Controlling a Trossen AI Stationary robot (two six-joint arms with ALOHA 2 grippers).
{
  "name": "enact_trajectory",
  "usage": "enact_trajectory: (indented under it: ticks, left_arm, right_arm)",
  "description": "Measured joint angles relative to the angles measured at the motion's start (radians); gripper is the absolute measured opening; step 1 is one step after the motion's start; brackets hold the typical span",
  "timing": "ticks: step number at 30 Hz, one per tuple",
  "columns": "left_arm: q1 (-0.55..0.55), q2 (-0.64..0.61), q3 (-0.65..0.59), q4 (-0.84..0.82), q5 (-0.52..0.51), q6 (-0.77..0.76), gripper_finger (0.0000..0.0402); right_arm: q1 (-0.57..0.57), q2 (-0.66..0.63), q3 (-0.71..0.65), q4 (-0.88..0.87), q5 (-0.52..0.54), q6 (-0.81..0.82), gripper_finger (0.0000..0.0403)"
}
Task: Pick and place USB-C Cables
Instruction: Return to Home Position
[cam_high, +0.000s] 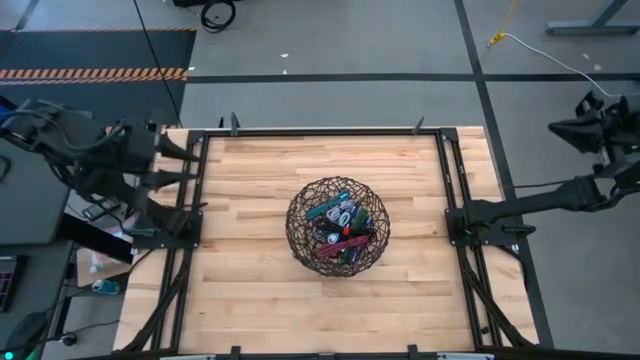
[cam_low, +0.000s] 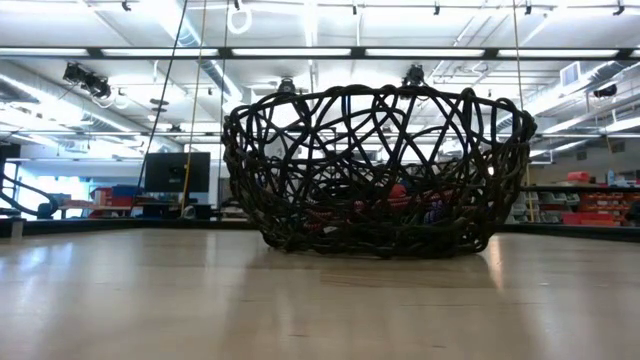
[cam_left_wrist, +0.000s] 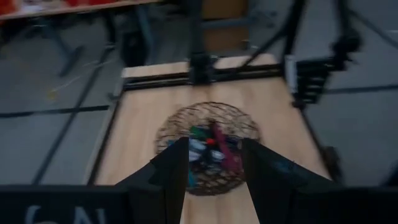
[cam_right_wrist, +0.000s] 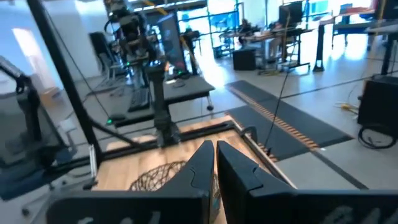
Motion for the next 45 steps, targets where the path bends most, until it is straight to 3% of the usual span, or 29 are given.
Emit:
enact_trajectory:
  ticks: [7, 11, 15, 21, 28, 37, 41, 45]
  left_arm:
    - [0.0, -0.005, -0.001, 0.0, 0.194, 0.082, 0.0156]
    - [0.0, -0.022, -0.025, 0.015, 0.201, 0.086, 0.0156]
    - [0.0, -0.122, -0.165, 0.091, 0.201, 0.103, 0.0156]
    - [-0.001, -0.368, -0.514, 0.311, 0.203, 0.032, 0.0156]
    - [-0.001, -0.576, -1.016, 0.576, 0.249, 0.006, 0.0156]
    - [-0.002, -0.878, -1.638, 1.163, 0.384, -0.076, 0.0156]
    - [-0.001, -0.967, -1.825, 1.34, 0.4, -0.127, 0.0156]
    - [-0.001, -0.995, -1.916, 1.46, 0.478, -0.123, 0.0156]
  right_arm:
    - [0.004, -0.071, -0.095, 0.0, -0.015, -0.019, 0.0025]
    - [0.02, -0.103, -0.126, 0.0, -0.011, 0.003, 0.0025]
    - [0.021, -0.116, -0.147, 0.013, -0.01, 0.003, 0.0025]
    - [0.021, -0.114, -0.168, 0.029, -0.01, 0.01, 0.0025]
    - [0.021, -0.114, -0.243, 0.06, 0.019, 0.031, 0.0025]
    - [0.022, -0.136, -0.514, 0.22, -0.049, -0.002, 0.0025]
    - [0.023, -0.249, -0.65, 0.4, -0.129, -0.038, 0.0025]
    - [0.023, -0.382, -0.811, 0.52, -0.182, -0.032, 0.0025]
